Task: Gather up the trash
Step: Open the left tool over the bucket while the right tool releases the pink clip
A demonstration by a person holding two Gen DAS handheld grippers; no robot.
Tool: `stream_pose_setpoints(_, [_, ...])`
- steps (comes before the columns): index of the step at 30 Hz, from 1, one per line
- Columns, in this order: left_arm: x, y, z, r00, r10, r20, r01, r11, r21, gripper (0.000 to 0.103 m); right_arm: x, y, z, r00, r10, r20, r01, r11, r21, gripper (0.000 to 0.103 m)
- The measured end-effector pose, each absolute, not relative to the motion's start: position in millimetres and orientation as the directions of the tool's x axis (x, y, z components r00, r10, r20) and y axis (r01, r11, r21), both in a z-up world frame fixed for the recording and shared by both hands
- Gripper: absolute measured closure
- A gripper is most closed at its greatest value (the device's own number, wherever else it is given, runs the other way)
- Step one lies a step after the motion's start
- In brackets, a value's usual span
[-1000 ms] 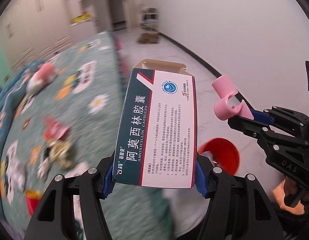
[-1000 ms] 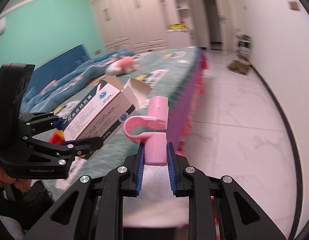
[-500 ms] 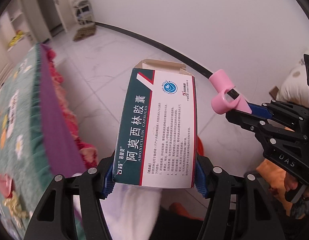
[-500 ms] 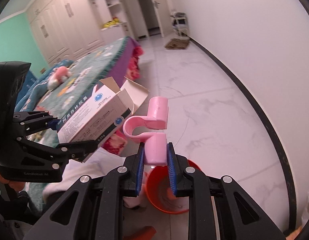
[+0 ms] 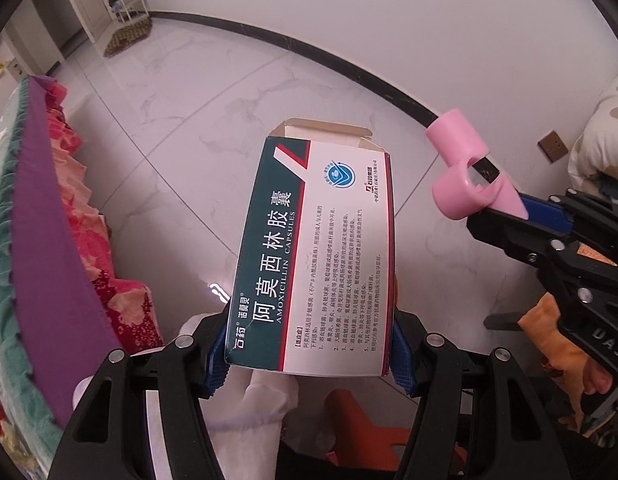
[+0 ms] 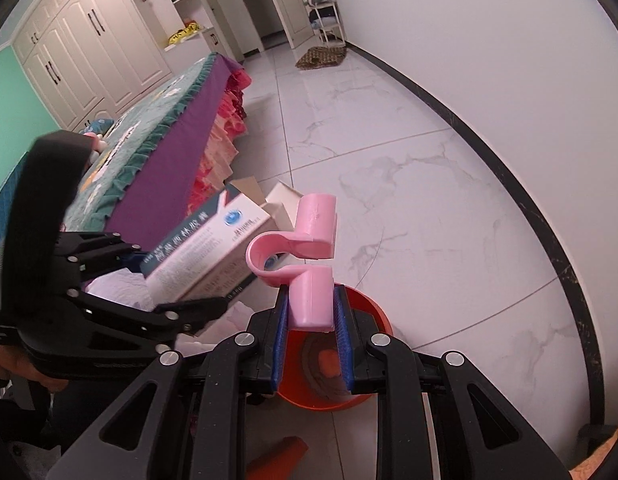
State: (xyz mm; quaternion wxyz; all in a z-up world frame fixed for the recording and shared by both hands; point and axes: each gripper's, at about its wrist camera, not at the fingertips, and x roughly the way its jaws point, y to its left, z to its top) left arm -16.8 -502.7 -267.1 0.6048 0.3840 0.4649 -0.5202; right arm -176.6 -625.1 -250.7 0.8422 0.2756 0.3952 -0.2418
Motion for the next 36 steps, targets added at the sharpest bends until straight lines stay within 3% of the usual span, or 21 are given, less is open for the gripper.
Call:
stream_pose_setpoints(8, [-23.9, -518.8, -288.9, 0.010, -0.215, -0.977, 0.990, 0.138, -0.020, 0.038, -173.6, -635.4, -267.7, 0.553, -0.178, -0.814, 0.640, 0.717, 0.278, 0.081])
stream_pose_setpoints(12, [-29.1, -524.4, -294.5, 0.033, -0.203, -0.979, 0.992, 0.128, 0.007, 0.026, -171.9, -636.2, -272.7, 0.548, -0.169, -0.819, 0.640, 0.715, 0.281, 0.081])
stream_pose_setpoints(25, [-14.1, -515.4, -288.7, 0.063, -0.198, -0.978, 0.982, 0.184, 0.026, 0.026, -137.6, -627.8, -290.6, 0.545, -0.109, -0.831, 0.593, 0.751, 0.291, 0.081])
stream_pose_setpoints(27, [-9.6, -512.0, -285.8, 0.074, -0.200, -0.977, 0.980, 0.198, 0.033, 0.026, -129.8, -627.0, -292.6, 0.543, -0.105, -0.833, 0.592, 0.752, 0.291, 0.079])
stream_pose_setpoints(30, [-4.7, -507.4, -284.1, 0.095, -0.195, -0.976, 0.976, 0.210, 0.054, 0.026, -123.6, -627.8, -294.4, 0.528, -0.118, -0.841, 0.601, 0.752, 0.272, 0.066])
stream_pose_setpoints(36, [2.2, -498.7, -278.2, 0.095, -0.207, -0.974, 0.970, 0.239, 0.044, 0.026, -123.9, -621.6, -284.3, 0.531, -0.134, -0.837, 0.595, 0.762, 0.255, 0.066])
